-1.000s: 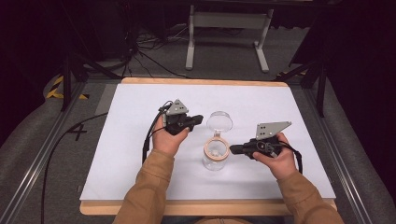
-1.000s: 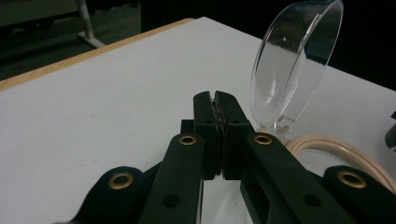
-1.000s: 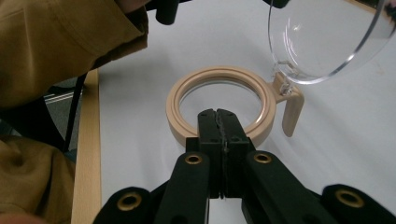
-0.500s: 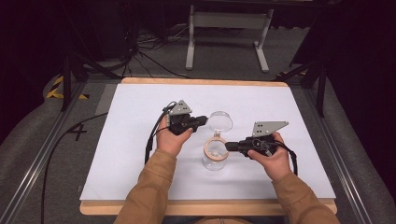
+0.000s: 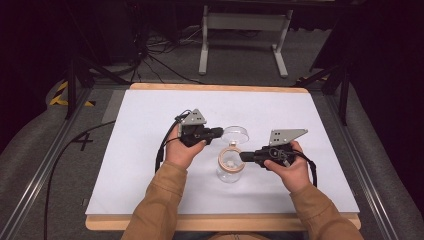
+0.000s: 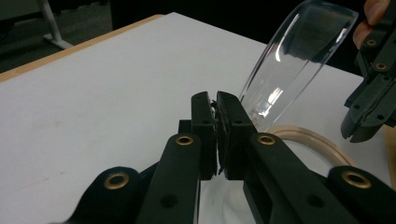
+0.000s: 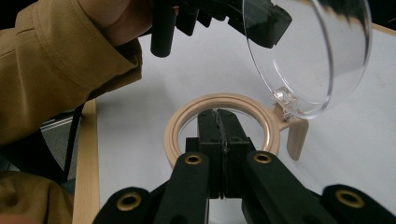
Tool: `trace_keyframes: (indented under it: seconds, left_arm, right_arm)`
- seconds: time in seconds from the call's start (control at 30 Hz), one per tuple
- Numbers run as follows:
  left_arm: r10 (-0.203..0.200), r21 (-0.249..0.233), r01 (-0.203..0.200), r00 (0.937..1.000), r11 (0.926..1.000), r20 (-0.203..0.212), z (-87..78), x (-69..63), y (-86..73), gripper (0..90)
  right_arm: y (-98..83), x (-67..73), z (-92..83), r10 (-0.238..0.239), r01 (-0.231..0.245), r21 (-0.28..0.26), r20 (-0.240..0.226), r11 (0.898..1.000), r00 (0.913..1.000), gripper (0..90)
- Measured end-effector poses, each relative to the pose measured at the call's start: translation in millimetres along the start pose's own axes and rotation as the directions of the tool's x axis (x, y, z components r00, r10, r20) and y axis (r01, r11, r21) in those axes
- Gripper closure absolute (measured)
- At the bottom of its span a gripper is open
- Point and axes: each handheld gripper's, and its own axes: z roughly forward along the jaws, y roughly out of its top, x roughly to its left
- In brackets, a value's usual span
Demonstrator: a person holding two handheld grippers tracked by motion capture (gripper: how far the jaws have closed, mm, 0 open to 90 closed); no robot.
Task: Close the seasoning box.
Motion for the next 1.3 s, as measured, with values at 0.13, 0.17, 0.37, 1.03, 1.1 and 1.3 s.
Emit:
trace_keyframes:
  seconds: [0.13, 0.17, 0.37, 1.03, 1.1, 1.3]
  left_arm:
    - [0.014, 0.024, -0.014, 0.9999, 0.9996, 0.006, -3.0, -3.1, 1.0, 86.7]
    - [0.010, 0.027, -0.010, 0.9999, 0.9996, 0.010, -3.8, -3.7, 1.0, 86.7]
    - [-0.003, 0.034, 0.003, 1.0000, 0.9994, 0.000, -7.5, -3.3, 0.2, 85.7]
    - [-0.064, 0.081, 0.065, 0.9979, 0.9946, -0.015, -19.6, 7.0, -4.2, 85.0]
    - [-0.062, 0.082, 0.063, 0.9980, 0.9947, -0.013, -19.8, 7.6, -4.3, 85.3]
    - [-0.073, 0.098, 0.074, 0.9972, 0.9925, -0.012, -20.4, 7.3, -4.8, 85.3]
  right_arm:
    - [1.3, 1.6, 1.5, -0.002, 0.002, 0.004, -0.008, 1.000, 1.0000, 90.0]
    - [1.7, 2.4, 2.0, -0.003, 0.003, 0.005, -0.012, 1.000, 0.9999, 90.0]
    - [3.4, 6.1, 3.2, -0.010, 0.010, 0.016, -0.026, 1.000, 0.9996, 90.0]
    - [2.4, 15.3, 3.8, 0.019, -0.012, 0.150, -0.045, 0.989, 0.9988, 90.0]
    - [1.8, 15.9, 4.7, 0.024, -0.015, 0.162, -0.052, 0.987, 0.9984, 90.0]
    - [1.0, 17.1, 5.4, 0.031, -0.019, 0.193, -0.059, 0.981, 0.9977, 90.0]
